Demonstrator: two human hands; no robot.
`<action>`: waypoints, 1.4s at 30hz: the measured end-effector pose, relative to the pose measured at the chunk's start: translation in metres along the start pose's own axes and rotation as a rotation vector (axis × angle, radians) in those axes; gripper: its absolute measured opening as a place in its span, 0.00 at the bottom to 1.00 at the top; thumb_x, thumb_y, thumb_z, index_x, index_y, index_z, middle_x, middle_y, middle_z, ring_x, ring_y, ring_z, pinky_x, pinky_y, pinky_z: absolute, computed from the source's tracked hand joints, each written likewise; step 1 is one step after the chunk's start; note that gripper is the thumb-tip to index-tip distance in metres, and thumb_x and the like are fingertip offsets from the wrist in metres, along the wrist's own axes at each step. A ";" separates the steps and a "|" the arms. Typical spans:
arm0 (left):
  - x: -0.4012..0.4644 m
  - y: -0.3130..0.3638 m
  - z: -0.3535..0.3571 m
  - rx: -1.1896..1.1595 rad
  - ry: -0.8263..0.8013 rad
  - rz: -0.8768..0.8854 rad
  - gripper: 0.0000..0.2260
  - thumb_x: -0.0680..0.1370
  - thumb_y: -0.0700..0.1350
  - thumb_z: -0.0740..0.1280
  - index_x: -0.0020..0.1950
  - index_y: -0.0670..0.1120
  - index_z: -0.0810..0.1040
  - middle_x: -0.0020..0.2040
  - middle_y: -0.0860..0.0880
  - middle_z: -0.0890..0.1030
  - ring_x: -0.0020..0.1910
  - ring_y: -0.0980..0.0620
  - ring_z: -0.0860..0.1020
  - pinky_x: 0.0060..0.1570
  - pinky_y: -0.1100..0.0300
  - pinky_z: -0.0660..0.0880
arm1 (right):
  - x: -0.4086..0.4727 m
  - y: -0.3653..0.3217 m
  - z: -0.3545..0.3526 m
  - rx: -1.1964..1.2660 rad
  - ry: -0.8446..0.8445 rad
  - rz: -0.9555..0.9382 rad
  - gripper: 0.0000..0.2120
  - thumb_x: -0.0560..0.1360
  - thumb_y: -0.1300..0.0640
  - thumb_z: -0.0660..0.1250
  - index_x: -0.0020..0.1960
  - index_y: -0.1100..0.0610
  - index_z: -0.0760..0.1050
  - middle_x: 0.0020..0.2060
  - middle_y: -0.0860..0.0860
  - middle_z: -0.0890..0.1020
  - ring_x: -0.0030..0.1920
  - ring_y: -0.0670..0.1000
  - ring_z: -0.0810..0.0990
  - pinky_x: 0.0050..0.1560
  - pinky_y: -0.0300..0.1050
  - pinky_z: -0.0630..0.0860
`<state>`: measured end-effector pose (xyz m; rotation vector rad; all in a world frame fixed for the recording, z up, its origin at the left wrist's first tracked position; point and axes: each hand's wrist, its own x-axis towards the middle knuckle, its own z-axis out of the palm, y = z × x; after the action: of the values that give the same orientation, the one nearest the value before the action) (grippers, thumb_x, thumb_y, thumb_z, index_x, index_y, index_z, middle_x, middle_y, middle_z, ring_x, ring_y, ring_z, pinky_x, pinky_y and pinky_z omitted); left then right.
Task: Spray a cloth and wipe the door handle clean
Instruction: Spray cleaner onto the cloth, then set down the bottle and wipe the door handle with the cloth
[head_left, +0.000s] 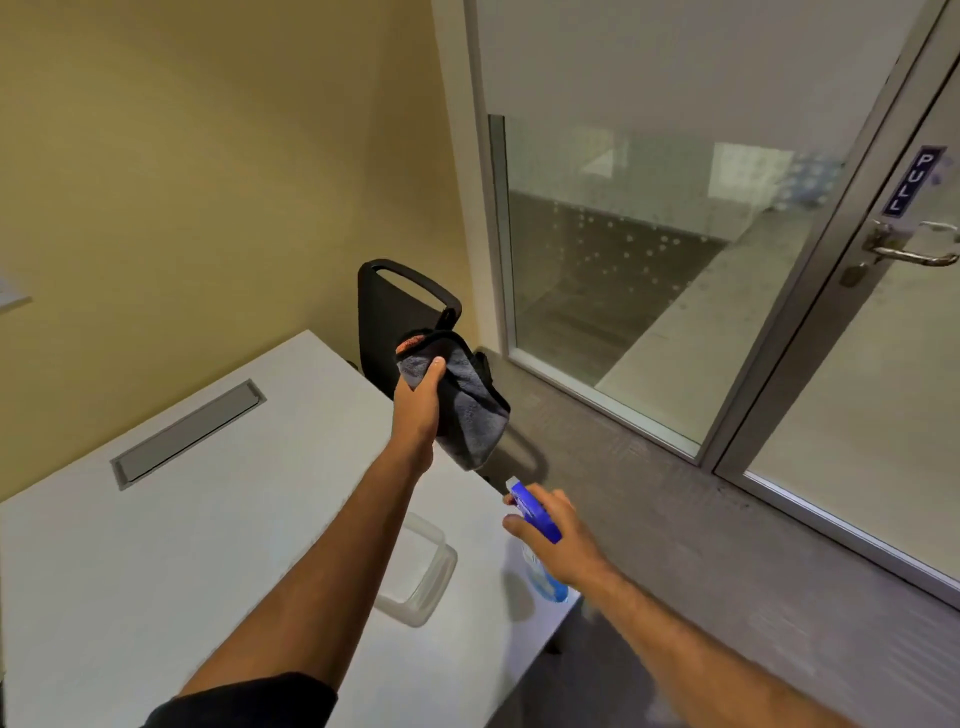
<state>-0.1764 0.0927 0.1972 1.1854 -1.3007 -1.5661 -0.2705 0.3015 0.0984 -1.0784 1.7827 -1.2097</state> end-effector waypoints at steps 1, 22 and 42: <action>0.002 -0.006 -0.006 0.017 0.002 -0.013 0.20 0.81 0.57 0.66 0.71 0.54 0.72 0.64 0.50 0.79 0.60 0.50 0.78 0.61 0.50 0.75 | 0.001 0.008 0.008 0.010 0.018 0.007 0.16 0.74 0.42 0.74 0.59 0.45 0.79 0.51 0.52 0.75 0.48 0.51 0.80 0.46 0.30 0.74; 0.000 -0.050 -0.036 0.095 0.015 -0.106 0.26 0.80 0.61 0.64 0.75 0.52 0.69 0.68 0.48 0.78 0.64 0.47 0.79 0.67 0.44 0.75 | 0.012 0.084 0.066 -0.120 -0.121 0.076 0.31 0.70 0.62 0.79 0.68 0.59 0.69 0.54 0.53 0.78 0.54 0.53 0.78 0.55 0.41 0.77; -0.059 -0.005 0.122 0.027 -0.265 -0.066 0.14 0.76 0.58 0.72 0.58 0.54 0.81 0.52 0.52 0.87 0.53 0.50 0.85 0.51 0.54 0.81 | 0.034 -0.039 -0.153 0.440 0.253 0.087 0.24 0.79 0.45 0.66 0.73 0.49 0.70 0.67 0.51 0.77 0.63 0.53 0.78 0.55 0.50 0.77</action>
<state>-0.2773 0.1821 0.2090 1.0730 -1.4678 -1.8066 -0.4102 0.3151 0.1781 -0.6097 1.6128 -1.6431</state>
